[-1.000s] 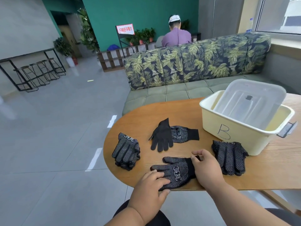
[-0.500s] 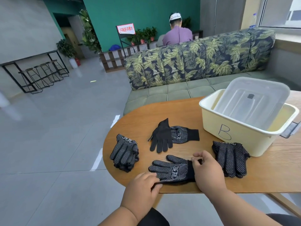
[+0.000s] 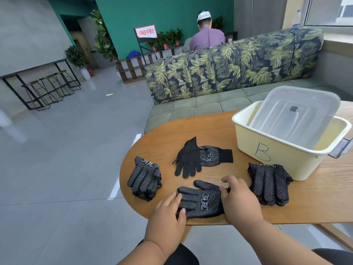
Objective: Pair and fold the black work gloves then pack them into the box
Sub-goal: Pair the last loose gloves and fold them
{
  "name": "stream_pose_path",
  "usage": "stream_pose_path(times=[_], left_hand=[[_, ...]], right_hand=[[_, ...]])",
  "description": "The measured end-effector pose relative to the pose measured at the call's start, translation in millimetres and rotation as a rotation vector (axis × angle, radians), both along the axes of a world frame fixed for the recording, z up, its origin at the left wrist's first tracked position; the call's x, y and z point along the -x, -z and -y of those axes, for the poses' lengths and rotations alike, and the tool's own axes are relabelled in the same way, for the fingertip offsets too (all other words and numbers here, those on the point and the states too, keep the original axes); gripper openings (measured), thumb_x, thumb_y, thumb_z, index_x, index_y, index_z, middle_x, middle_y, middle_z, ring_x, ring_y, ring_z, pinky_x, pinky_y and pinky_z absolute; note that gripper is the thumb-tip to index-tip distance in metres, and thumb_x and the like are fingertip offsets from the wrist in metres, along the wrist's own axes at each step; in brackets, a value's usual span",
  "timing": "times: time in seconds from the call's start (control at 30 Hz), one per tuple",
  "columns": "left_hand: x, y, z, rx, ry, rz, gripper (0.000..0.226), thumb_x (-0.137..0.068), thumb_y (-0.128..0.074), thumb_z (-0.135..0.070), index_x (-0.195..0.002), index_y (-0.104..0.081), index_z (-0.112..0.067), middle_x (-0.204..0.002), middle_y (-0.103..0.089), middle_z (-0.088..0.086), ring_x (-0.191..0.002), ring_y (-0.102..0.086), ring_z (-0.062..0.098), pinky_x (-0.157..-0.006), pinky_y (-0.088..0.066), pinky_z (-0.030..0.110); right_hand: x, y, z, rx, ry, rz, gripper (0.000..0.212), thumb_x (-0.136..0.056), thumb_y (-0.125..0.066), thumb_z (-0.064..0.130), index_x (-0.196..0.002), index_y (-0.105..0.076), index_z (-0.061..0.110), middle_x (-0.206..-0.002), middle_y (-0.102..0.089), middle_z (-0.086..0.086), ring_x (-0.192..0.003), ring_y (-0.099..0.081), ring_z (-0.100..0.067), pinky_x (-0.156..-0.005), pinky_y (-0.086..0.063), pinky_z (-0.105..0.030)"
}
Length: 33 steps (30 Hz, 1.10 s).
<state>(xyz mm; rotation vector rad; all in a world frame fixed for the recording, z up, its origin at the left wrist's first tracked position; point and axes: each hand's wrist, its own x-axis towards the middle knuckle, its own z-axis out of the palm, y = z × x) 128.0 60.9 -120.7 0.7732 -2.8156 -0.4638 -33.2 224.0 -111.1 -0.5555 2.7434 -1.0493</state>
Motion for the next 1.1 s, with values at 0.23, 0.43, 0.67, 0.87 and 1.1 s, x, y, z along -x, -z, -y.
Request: stream_pose_path(times=[0.23,0.43,0.67,0.87,1.1], left_hand=[[0,0,-1,-0.059,-0.057,0.008,0.06,-0.11,-0.032,-0.04,-0.165,-0.014,-0.027,-0.172,-0.011,-0.013,-0.156,-0.012,0.008,-0.126,-0.009,0.022],[-3,2,-8,0.008,-0.016,0.194,0.07,-0.106,-0.02,-0.058,-0.166,0.0,-0.027,-0.173,0.009,-0.01,-0.159,0.009,0.012,-0.129,0.003,0.032],[-12,1,-6,0.075,-0.049,0.306,0.073,-0.105,-0.017,-0.062,-0.166,0.0,-0.026,-0.173,0.005,-0.009,-0.16,0.008,0.016,-0.128,0.002,0.033],[-9,-6,-6,0.046,-0.057,0.234,0.074,-0.103,-0.017,-0.066,-0.166,-0.01,-0.027,-0.173,-0.005,-0.011,-0.159,-0.001,0.012,-0.128,-0.006,0.028],[13,-21,-12,-0.011,0.097,0.155,0.067,-0.105,-0.031,-0.059,-0.164,-0.008,-0.039,-0.172,-0.005,-0.017,-0.158,-0.003,0.009,-0.128,-0.006,0.027]], right_hand=[[-1,10,2,-0.183,-0.098,-0.318,0.023,-0.09,-0.072,0.032,-0.113,-0.072,0.032,-0.114,-0.065,0.002,-0.091,-0.06,-0.027,-0.073,-0.05,-0.038],[-3,17,8,-0.189,-0.215,-0.361,0.026,-0.093,-0.06,0.035,-0.11,-0.078,0.031,-0.113,-0.074,0.007,-0.1,-0.065,-0.027,-0.082,-0.054,-0.041],[-3,16,8,-0.259,-0.309,-0.283,0.04,-0.102,-0.044,0.046,-0.135,-0.064,0.038,-0.14,-0.06,0.014,-0.128,-0.052,-0.022,-0.105,-0.04,-0.041],[-1,16,6,-0.273,-0.359,-0.253,0.044,-0.103,-0.039,0.047,-0.144,-0.055,0.044,-0.15,-0.053,0.009,-0.135,-0.046,-0.024,-0.109,-0.037,-0.044],[-1,11,3,-0.294,-0.406,-0.231,0.046,-0.107,-0.033,0.047,-0.152,-0.04,0.052,-0.16,-0.039,0.01,-0.142,-0.035,-0.023,-0.114,-0.029,-0.043]])
